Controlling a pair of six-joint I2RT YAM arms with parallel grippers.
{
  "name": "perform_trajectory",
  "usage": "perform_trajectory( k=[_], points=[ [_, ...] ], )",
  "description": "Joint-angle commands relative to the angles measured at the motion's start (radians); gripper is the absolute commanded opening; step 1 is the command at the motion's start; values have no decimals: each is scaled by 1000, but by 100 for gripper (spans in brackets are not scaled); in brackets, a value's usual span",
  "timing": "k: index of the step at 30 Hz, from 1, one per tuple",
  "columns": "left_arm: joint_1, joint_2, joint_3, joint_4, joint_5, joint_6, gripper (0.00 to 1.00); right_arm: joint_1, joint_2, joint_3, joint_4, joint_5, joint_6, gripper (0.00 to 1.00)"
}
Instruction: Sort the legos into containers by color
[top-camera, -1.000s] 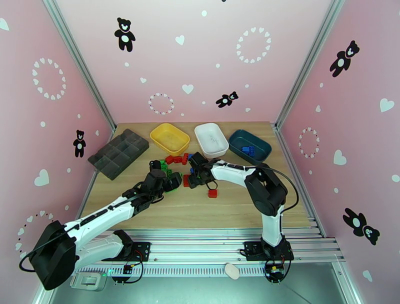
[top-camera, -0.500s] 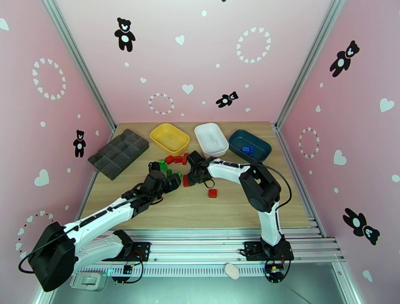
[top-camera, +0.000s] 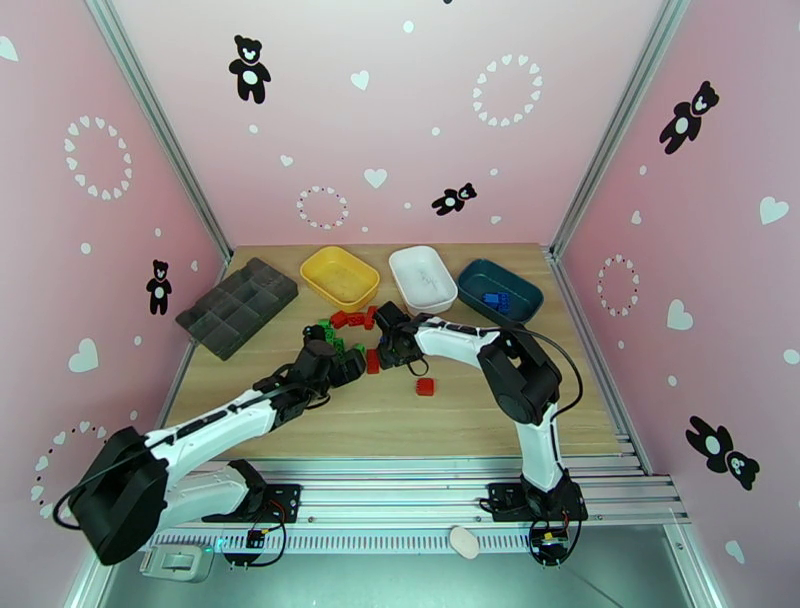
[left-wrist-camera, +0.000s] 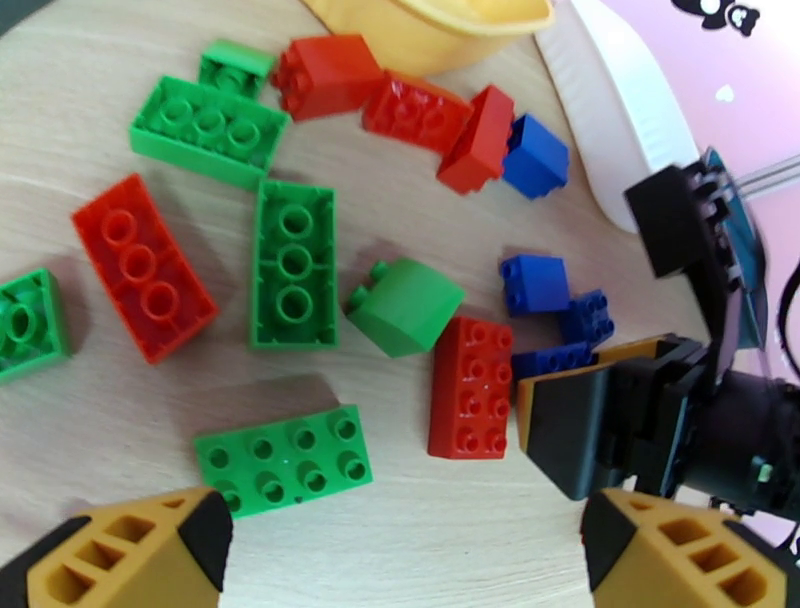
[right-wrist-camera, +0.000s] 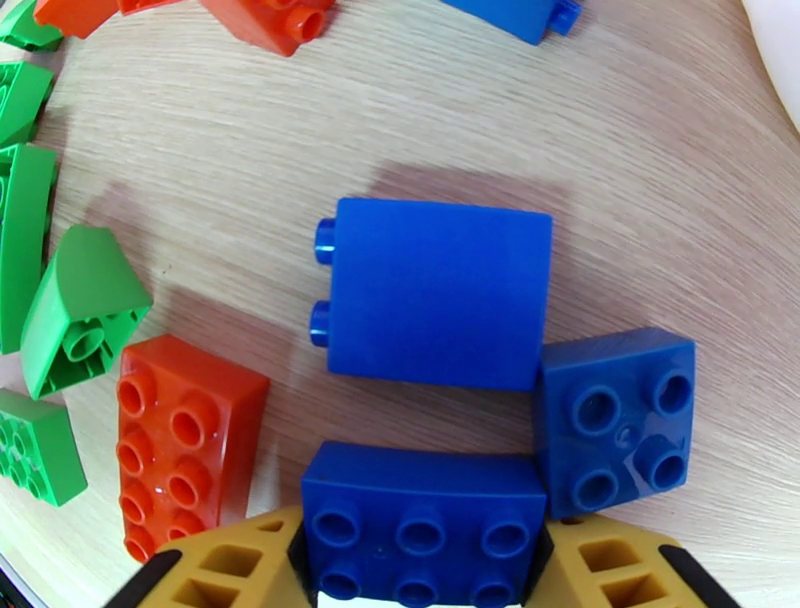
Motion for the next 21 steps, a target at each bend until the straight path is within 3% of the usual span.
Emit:
perform_trajectory(
  k=[1, 9, 21],
  points=[
    [6, 38, 54, 49, 47, 13, 98, -8, -82, -36, 1, 12, 11, 51],
    [0, 202, 180, 130, 171, 34, 98, -96, -206, -142, 48, -69, 24, 49],
    [-49, 553, 462, 333, 401, -17, 98, -325, -391, -287, 79, -167, 26, 47]
  ],
)
